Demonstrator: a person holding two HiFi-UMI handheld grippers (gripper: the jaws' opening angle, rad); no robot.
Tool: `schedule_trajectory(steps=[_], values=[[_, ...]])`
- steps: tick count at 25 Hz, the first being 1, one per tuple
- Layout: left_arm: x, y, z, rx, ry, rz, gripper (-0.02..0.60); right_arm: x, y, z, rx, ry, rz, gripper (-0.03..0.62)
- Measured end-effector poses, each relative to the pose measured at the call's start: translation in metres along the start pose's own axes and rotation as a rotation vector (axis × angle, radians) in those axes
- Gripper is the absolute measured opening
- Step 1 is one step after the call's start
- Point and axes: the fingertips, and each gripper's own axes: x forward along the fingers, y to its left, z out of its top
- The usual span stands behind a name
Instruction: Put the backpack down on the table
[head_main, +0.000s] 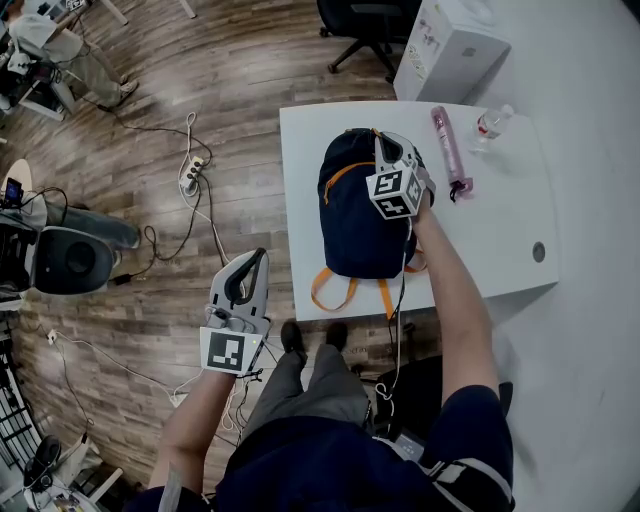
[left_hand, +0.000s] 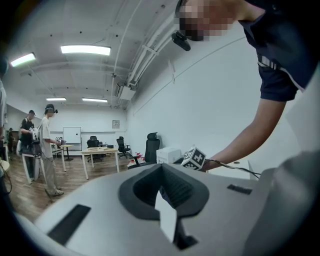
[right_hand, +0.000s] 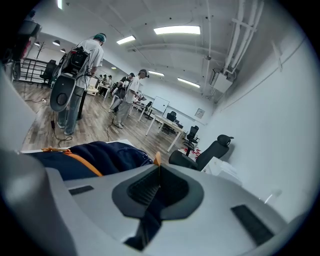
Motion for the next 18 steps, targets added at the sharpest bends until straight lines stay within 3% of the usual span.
schedule_trajectory(steps=[3,9,13,18], values=[[-0.001,0.0,0.001,-0.001,-0.02,0.001,0.004,0.003,-0.002,-0.001,-0.016,-0.003,-0.015,0.003],[-0.004,0.004,-0.011,-0.004,0.063,0.023,0.003,0.008,-0.008,-0.001,-0.052,0.004,-0.042,0.008],[-0.002,0.004,0.003,-0.035,-0.017,0.018,0.005,0.007,-0.01,0.001,-0.041,0.005,-0.05,0.012],[-0.003,0.005,0.002,-0.054,-0.025,0.021,0.005,0.005,-0.011,-0.003,-0.012,0.018,-0.038,0.04]])
